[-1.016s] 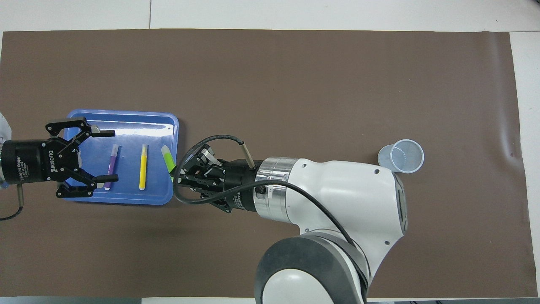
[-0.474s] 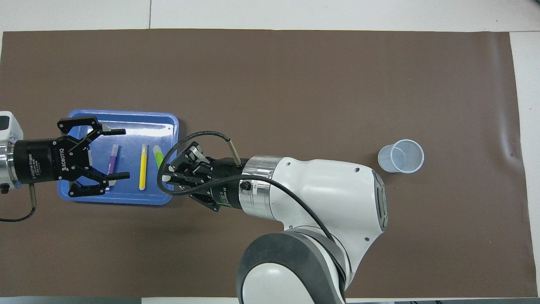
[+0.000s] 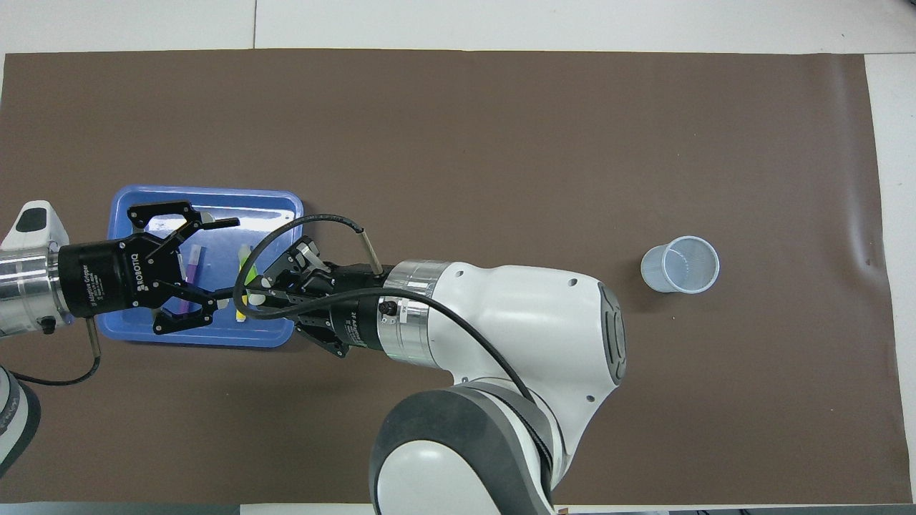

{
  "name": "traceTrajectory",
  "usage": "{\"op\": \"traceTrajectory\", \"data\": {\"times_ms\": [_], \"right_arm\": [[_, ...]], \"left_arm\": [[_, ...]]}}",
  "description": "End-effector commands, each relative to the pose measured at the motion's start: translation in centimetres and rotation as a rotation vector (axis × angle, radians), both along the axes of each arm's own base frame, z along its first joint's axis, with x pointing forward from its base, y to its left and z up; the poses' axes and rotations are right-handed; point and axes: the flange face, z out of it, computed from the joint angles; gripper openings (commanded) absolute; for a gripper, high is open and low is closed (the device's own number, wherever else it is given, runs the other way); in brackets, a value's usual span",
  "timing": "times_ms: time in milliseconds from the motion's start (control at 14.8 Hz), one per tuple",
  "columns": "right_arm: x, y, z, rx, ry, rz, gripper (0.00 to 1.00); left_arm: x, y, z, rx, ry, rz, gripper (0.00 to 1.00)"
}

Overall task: Right arm passes pens to left for tray arrangement
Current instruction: 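Bring the green marker to the left gripper and close the left gripper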

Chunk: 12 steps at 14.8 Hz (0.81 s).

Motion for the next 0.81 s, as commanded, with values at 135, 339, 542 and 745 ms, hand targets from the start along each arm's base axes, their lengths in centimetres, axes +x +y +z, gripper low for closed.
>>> {"op": "traceTrajectory", "data": {"times_ms": [135, 339, 542, 745], "right_arm": [[0.29, 0.30, 0.30, 0.014, 0.007, -0.020, 0.00], [0.26, 0.29, 0.14, 0.011, 0.009, -0.019, 0.00], [0.25, 0.28, 0.06, 0.009, 0.009, -0.018, 0.00], [0.23, 0.28, -0.02, 0.007, 0.010, -0.017, 0.00]], "left_arm": [[-0.72, -0.45, 0.21, -0.017, 0.033, 0.039, 0.73], [-0.74, -0.65, 0.21, -0.019, 0.049, 0.044, 0.61], [-0.75, -0.67, 0.21, -0.022, 0.061, 0.047, 0.43], [-0.73, -0.38, 0.29, -0.026, 0.068, 0.053, 0.29]]}}
